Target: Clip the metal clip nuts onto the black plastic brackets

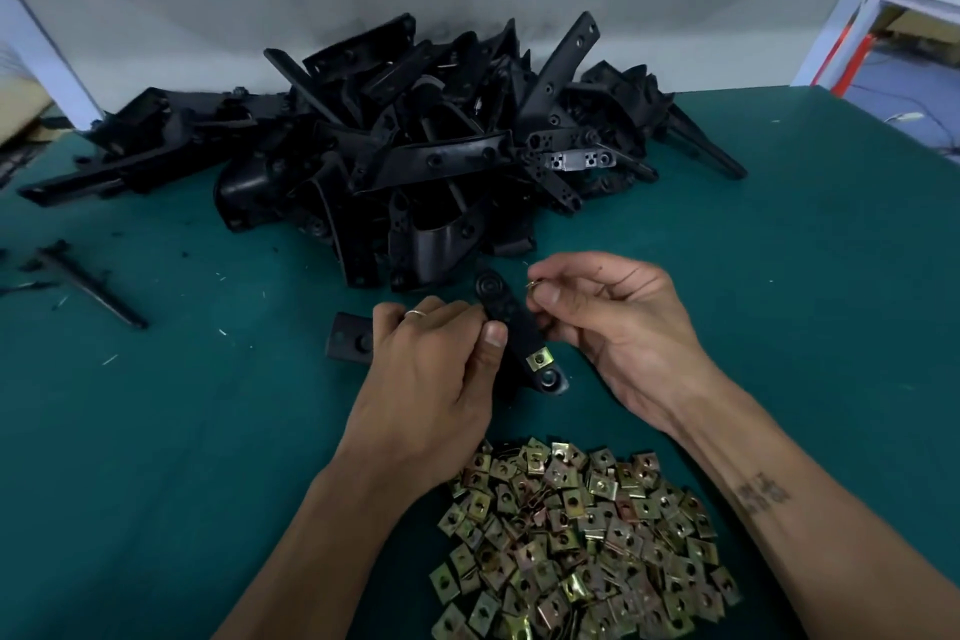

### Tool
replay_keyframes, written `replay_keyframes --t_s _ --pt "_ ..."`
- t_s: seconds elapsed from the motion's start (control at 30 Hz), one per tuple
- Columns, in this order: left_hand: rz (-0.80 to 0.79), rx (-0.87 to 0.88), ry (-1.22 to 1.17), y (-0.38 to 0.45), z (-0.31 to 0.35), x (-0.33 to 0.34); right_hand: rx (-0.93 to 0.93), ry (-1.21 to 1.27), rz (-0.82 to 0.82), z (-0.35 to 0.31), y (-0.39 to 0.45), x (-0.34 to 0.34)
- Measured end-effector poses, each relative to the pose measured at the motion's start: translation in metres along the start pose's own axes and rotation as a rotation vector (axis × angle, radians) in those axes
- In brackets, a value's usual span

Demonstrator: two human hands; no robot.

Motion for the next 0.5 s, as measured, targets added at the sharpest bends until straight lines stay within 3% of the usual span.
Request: replay_keyframes --t_s 0.3,0.5 --pt "0.016 0.004 0.017 0.000 0.001 -0.002 -0.147 -0.256 0.053 -0.009 -0.006 0.002" --pt "0.026 0.005 0.019 0.001 -0.001 -0.002 -0.203 -0.255 0.083 -0.017 -0.007 0.003"
Point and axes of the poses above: each hand's wrist, its own y-axis towards the middle knuckle, its own x-axis out of the palm, z = x × y, the point moved 9 cm from there along y, towards the middle knuckle, and after that the axes turned 5 degrees about x, right-handed, at the moved point
